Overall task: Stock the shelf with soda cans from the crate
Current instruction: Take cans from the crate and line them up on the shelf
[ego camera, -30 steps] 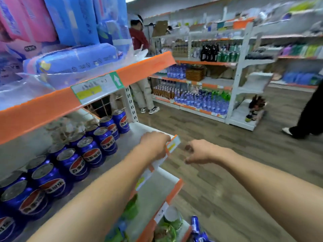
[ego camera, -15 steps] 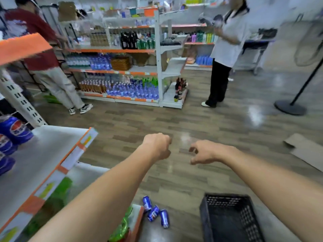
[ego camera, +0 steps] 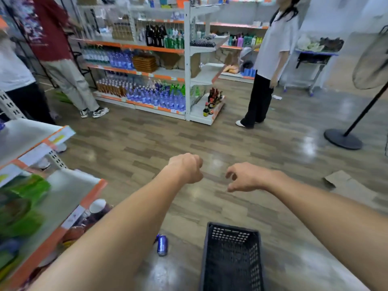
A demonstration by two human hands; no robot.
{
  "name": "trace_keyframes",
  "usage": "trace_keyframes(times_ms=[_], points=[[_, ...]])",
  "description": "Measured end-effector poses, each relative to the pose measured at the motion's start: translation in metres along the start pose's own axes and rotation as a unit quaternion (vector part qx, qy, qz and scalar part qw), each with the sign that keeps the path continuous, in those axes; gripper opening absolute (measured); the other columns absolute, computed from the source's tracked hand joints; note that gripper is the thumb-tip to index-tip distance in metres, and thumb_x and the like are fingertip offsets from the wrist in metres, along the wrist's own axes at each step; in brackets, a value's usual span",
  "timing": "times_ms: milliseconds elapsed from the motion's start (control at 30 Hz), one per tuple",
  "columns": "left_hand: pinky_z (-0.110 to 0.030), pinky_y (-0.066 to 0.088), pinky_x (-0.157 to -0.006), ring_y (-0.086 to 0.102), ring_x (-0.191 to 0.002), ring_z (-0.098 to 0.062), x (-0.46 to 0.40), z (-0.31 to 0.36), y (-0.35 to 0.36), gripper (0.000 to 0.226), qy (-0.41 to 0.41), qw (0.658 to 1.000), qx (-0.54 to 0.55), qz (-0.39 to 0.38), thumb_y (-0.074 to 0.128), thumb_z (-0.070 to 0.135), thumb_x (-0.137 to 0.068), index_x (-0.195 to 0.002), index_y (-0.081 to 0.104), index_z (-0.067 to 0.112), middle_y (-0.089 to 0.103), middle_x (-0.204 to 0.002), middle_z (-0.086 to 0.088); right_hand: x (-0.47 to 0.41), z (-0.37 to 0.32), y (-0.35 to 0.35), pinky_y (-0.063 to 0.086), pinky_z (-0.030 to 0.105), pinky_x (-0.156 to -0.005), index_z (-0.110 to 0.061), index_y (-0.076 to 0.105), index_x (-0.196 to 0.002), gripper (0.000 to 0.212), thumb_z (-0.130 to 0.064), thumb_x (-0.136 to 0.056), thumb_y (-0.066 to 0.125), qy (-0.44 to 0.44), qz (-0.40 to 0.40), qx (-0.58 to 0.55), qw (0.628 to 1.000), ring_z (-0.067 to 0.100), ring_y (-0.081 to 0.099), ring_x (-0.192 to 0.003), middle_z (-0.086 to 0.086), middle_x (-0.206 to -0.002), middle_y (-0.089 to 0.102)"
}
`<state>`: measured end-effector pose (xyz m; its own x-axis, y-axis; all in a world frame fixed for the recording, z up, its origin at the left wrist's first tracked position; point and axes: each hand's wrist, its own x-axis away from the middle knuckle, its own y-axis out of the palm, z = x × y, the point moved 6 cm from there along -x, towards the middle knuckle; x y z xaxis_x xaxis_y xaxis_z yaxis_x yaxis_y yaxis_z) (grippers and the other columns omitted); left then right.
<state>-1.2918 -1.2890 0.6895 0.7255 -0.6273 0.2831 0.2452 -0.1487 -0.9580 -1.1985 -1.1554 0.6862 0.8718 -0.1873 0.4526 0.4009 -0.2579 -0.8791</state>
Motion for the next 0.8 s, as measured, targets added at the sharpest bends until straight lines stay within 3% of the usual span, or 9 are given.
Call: trace_keyframes(times_ms=[400,633,800], points=[[-0.035,0.05,-0.097,0.058,-0.121,-0.025,-0.01,0.015,0.015,0.047,-0.036,0.999,0.008,-0.021,0.058,0.042,-0.094,-0.139,0.052,0.027,0.061,-0.132,-0.001,-0.013,0.013,0.016,0.046,0.032,-0.1,-0.027,0.055,-0.136,0.058,-0.047,-0.084,0.068,-0.053,-0.032,0.017,0.998,0.022,0.056,-0.122,0.001,-0.135,0.059],[-0.037,0.049,-0.098,0.057,-0.123,-0.026,-0.021,0.013,0.019,0.048,-0.062,0.998,0.007,-0.026,0.058,0.042,-0.095,-0.14,0.051,0.026,0.059,-0.135,-0.004,-0.04,0.015,0.013,0.046,0.033,-0.1,-0.025,0.054,-0.137,0.056,-0.044,-0.086,0.068,-0.091,-0.045,0.047,0.994,0.022,0.055,-0.122,0.002,-0.136,0.057],[-0.037,0.047,-0.096,0.055,-0.125,-0.027,-0.025,-0.001,0.009,0.047,-0.133,0.991,0.032,-0.007,0.056,0.038,-0.097,-0.141,0.05,0.023,0.056,-0.138,-0.006,-0.075,0.011,0.006,0.047,0.033,-0.1,-0.024,0.052,-0.139,0.057,-0.044,-0.088,0.066,-0.146,-0.057,0.087,0.984,0.021,0.056,-0.121,0.003,-0.132,0.06]])
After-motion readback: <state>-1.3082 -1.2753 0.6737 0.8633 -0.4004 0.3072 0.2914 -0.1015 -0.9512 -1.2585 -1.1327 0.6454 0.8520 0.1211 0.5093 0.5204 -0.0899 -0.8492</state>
